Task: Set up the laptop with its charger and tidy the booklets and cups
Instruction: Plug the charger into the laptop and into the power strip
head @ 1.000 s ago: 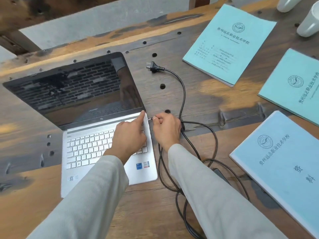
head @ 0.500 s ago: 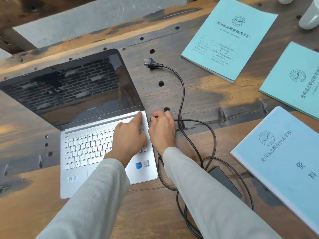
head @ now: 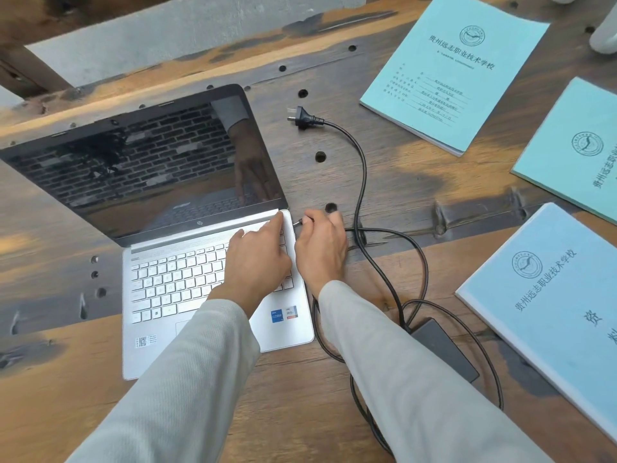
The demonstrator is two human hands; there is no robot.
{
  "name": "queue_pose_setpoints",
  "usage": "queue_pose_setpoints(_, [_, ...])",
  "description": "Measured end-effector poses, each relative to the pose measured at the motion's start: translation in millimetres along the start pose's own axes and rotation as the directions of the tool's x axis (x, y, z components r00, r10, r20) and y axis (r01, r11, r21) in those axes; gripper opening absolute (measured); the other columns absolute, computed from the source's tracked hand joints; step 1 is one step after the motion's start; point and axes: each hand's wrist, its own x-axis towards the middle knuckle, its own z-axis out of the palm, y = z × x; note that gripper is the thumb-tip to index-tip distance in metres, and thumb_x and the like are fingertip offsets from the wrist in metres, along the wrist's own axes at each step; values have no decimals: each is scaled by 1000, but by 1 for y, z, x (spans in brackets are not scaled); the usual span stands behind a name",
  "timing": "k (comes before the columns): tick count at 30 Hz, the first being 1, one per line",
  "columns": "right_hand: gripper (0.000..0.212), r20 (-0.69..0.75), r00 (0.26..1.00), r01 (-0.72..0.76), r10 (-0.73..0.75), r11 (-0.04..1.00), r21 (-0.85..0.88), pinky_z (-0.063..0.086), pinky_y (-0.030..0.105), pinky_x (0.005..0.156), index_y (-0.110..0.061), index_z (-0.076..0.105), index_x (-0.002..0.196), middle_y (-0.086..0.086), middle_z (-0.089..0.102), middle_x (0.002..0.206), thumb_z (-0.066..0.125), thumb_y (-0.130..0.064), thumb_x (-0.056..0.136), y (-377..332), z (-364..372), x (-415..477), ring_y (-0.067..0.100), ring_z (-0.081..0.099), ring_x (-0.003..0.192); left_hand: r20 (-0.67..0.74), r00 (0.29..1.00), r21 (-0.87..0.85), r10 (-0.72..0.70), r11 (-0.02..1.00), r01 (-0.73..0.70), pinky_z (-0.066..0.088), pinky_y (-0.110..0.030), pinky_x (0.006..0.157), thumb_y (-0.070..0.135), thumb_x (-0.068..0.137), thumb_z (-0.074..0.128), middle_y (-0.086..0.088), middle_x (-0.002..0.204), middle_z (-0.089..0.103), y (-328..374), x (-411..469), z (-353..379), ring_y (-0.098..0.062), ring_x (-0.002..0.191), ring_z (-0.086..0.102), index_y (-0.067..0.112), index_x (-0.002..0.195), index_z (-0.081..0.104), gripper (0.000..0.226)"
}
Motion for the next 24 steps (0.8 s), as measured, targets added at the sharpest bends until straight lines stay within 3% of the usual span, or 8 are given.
queue_pose_setpoints(2, [26, -2, 1000, -20, 20, 1000, 4, 40, 37, 87, -13, 69, 118, 13, 56, 114, 51, -19, 100, -2, 1, 1, 33, 58, 101, 1, 1000, -6, -3, 1000, 3, 43, -45, 85, 6, 79, 51, -6, 76, 64, 0, -1, 0, -29, 68, 35, 18, 139, 48, 61])
queue_pose_setpoints(6, [23, 3, 1000, -25, 25, 1000, 10, 38, 33, 86, -14, 68, 116, 11, 57, 115, 53, -20, 100, -2, 0, 3, 30, 58, 104, -2, 1000, -23, 11, 1000, -11, 44, -46, 86, 5, 79, 51, 3, 66, 46, -1, -1, 0, -28, 67, 34, 17, 139, 48, 61])
queue_pose_setpoints(9, [22, -6, 1000, -14, 14, 999, 43, 36, 31, 84, -12, 70, 112, 12, 58, 112, 54, -18, 99, -1, 0, 4, 30, 58, 102, 2, 1000, -25, 10, 1000, -10, 42, -44, 83, 5, 79, 50, -7, 83, 67, -1, -2, -1, -28, 68, 34, 16, 137, 49, 59])
queue_pose_setpoints(12, [21, -26, 1000, -13, 15, 994, 105, 38, 32, 86, -10, 73, 110, 14, 60, 108, 56, -15, 98, 0, 0, 2, 31, 59, 99, -1, 1000, -29, 9, 1000, -9, 43, -45, 85, 5, 80, 50, -8, 90, 71, -2, -2, -1, -28, 68, 34, 16, 138, 47, 60])
queue_pose_setpoints(18, [22, -71, 996, -36, 44, 992, 120, 37, 29, 83, -12, 74, 111, 13, 59, 107, 56, -17, 98, -1, 4, 1, 31, 59, 95, 14, 1000, -30, 12, 999, -11, 44, -46, 86, 5, 80, 48, -3, 76, 62, -3, -2, 0, -30, 70, 36, 19, 139, 45, 61])
queue_pose_setpoints(24, [24, -66, 996, -60, 67, 993, 103, 37, 31, 87, -16, 73, 114, 12, 62, 108, 55, -21, 99, -1, 6, 3, 29, 58, 100, 16, 1000, -41, 27, 999, -26, 44, -46, 82, 5, 78, 49, 11, 54, 32, -3, -2, 0, -30, 64, 34, 18, 135, 48, 58])
